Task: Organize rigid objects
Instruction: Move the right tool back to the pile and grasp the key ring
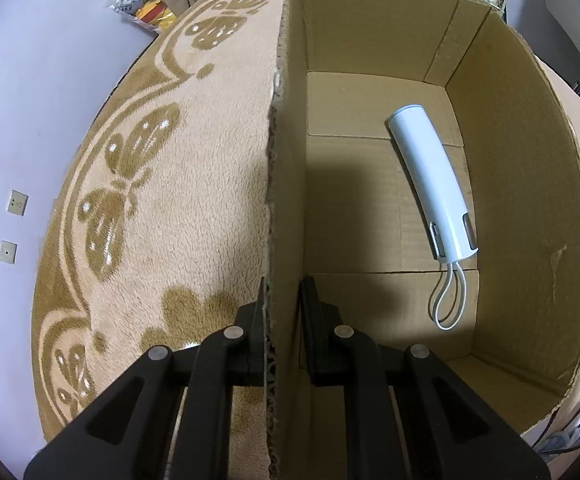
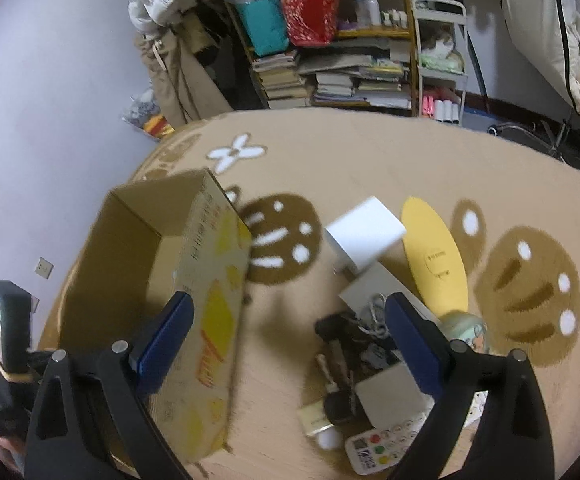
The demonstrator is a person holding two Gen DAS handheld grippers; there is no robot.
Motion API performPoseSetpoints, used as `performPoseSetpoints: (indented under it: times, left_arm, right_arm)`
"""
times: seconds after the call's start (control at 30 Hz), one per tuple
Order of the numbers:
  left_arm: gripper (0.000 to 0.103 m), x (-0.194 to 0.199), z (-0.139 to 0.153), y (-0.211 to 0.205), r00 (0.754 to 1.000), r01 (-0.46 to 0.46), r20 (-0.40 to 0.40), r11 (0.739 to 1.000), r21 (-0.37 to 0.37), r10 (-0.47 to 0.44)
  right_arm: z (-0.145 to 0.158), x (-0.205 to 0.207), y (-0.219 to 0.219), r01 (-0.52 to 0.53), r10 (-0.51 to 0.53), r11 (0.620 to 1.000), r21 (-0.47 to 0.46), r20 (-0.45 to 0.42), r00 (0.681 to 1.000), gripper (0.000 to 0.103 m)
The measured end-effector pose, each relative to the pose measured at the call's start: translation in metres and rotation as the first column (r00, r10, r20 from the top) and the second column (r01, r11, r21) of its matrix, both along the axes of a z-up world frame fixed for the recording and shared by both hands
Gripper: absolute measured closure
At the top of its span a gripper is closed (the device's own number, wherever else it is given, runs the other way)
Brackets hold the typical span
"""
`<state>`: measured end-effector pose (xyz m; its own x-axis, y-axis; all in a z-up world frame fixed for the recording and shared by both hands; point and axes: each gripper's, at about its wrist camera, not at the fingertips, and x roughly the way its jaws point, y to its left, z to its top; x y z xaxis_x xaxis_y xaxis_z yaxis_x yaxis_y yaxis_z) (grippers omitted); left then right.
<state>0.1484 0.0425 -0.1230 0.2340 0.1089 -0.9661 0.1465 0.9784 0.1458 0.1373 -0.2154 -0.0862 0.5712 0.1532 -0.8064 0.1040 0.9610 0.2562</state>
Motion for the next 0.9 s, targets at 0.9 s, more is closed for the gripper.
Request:
performPoseSetpoints:
  times: [0.9]
  left_arm:
    - [0.090,0.001,-0.001,0.004,1.000,0.000,-0.005,1.000,-0.008,0.000]
  right_arm:
    - [-0.065,-0.001,0.001,-0.051,0.043,0.998,-0.037,-0.185,0.982,0.040]
